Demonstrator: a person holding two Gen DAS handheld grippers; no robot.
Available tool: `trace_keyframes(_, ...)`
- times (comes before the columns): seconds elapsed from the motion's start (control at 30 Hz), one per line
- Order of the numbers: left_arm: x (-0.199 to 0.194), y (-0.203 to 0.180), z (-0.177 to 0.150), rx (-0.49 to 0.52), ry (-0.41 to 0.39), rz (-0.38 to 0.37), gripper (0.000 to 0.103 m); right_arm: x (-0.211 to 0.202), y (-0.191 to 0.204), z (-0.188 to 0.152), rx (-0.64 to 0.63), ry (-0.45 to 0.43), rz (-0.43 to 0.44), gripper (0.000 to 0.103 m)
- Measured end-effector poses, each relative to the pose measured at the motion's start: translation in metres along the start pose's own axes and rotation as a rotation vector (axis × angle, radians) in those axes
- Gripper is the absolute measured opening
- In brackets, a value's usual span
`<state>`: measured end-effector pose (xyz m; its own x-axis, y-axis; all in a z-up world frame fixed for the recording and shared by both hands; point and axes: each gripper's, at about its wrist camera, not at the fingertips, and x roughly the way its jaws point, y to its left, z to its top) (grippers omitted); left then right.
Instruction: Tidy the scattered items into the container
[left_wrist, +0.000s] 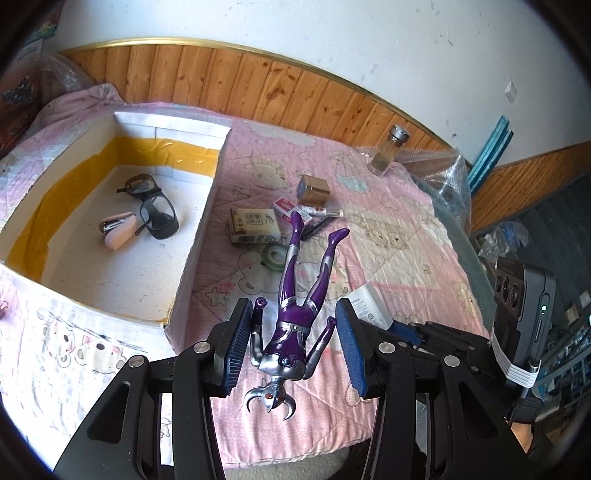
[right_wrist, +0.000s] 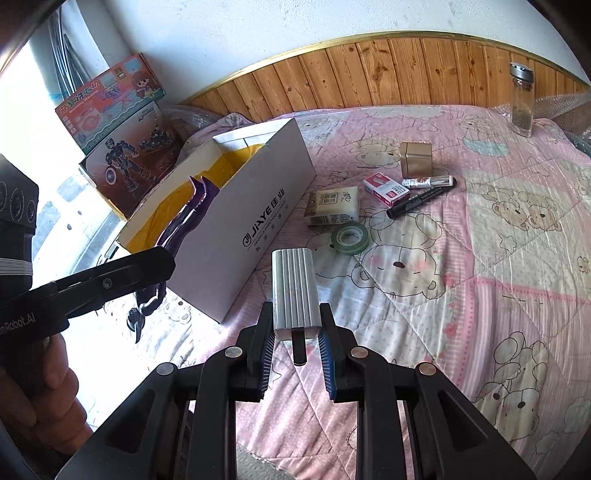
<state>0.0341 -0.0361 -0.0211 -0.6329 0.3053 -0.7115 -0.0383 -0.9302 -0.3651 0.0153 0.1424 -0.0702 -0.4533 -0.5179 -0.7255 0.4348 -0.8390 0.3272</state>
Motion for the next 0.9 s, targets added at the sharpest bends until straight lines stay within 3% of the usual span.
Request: trace_keyframes(0.9, -0.033, 0.053, 0.019, -0.120, -0.086, -0.002, 0.048, 0.004, 0.074, 0.045, -0.161, -0.018, 0.051, 0.024)
